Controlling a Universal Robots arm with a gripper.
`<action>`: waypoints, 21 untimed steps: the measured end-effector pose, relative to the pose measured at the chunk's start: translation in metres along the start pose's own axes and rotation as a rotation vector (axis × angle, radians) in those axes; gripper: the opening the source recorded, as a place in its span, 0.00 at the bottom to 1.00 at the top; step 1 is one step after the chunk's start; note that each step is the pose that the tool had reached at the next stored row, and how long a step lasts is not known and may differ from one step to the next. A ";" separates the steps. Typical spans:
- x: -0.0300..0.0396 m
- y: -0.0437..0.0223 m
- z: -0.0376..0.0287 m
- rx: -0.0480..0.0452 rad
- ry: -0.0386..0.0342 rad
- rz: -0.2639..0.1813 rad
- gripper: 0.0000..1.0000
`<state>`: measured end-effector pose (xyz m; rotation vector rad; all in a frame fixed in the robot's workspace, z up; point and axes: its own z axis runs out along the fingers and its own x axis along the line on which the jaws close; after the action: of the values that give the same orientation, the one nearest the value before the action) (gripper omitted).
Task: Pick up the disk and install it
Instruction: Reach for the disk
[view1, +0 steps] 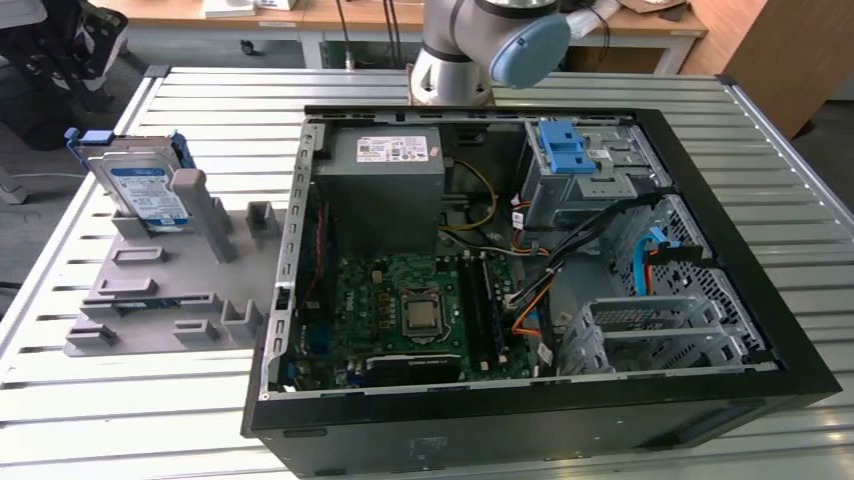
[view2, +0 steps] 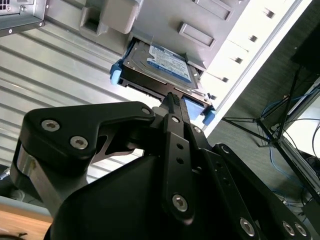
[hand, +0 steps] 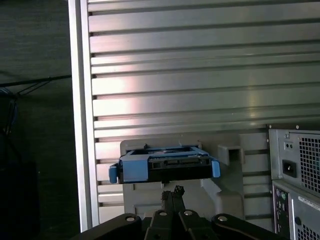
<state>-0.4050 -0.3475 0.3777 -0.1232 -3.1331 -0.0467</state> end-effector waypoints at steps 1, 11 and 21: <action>0.0014 -0.0001 0.0002 0.0000 0.0000 0.000 0.11; 0.0157 -0.0011 0.0012 0.0001 0.0004 0.000 0.11; 0.0187 -0.0014 0.0016 0.0001 0.0011 0.000 0.11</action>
<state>-0.4239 -0.3474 0.3761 -0.1233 -3.1320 -0.0466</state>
